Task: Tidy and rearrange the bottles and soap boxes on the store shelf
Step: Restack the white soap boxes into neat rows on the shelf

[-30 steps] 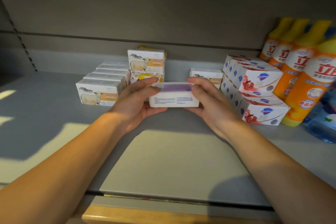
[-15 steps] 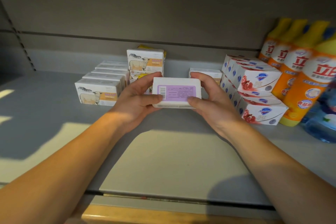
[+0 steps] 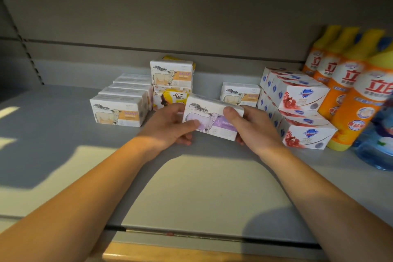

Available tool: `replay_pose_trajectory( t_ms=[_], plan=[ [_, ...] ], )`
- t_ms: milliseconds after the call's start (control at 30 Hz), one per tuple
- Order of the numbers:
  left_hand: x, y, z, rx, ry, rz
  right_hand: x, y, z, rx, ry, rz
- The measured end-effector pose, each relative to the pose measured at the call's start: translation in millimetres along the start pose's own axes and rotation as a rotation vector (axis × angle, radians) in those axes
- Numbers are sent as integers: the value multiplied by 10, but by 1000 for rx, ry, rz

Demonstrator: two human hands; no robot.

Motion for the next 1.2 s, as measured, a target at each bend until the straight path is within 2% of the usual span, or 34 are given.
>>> replay_pose_trajectory(
  t_ms=[67, 133, 267, 400, 500, 667, 767, 933, 1000, 1133, 1200],
  plan=[
    [1, 6, 20, -31, 31, 14, -15, -28, 11, -6, 2, 5],
    [-1, 29, -1, 41, 20, -6, -17, -30, -14, 32, -28, -5],
    [10, 47, 30, 89, 19, -8, 18, 14, -84, 161, -82, -55],
    [11, 72, 68, 96, 40, 2, 67, 25, -277, 363, -214, -33],
    [15, 93, 146, -11, 114, -8, 97, 121, -417, 588, -313, -46],
    [9, 152, 178, -124, 153, -36, 15, 129, -436, 648, -332, -83],
    [-37, 102, 166, -371, 183, 14, -153, 77, -372, 787, -339, -82],
    [-91, -70, 128, -788, 153, 109, -552, -29, -86, 989, -228, -64],
    [-109, -36, 89, -905, 161, 94, -656, -49, 2, 1001, -211, -47],
    [-172, 72, -133, -1153, 92, -34, -710, -26, 12, 1015, -323, 38],
    [-189, 72, -175, -1188, 82, -50, -730, -17, 37, 1056, -348, 81]
  ],
)
Point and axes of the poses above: each hand's wrist, its own x-axis away from the middle knuckle, its own y-axis out of the palm, z = x × y, the point moved 10 cm from there along -x, towards the middle knuckle, and after that the axes turned 5 degrees about x, right-handed, at the moved point
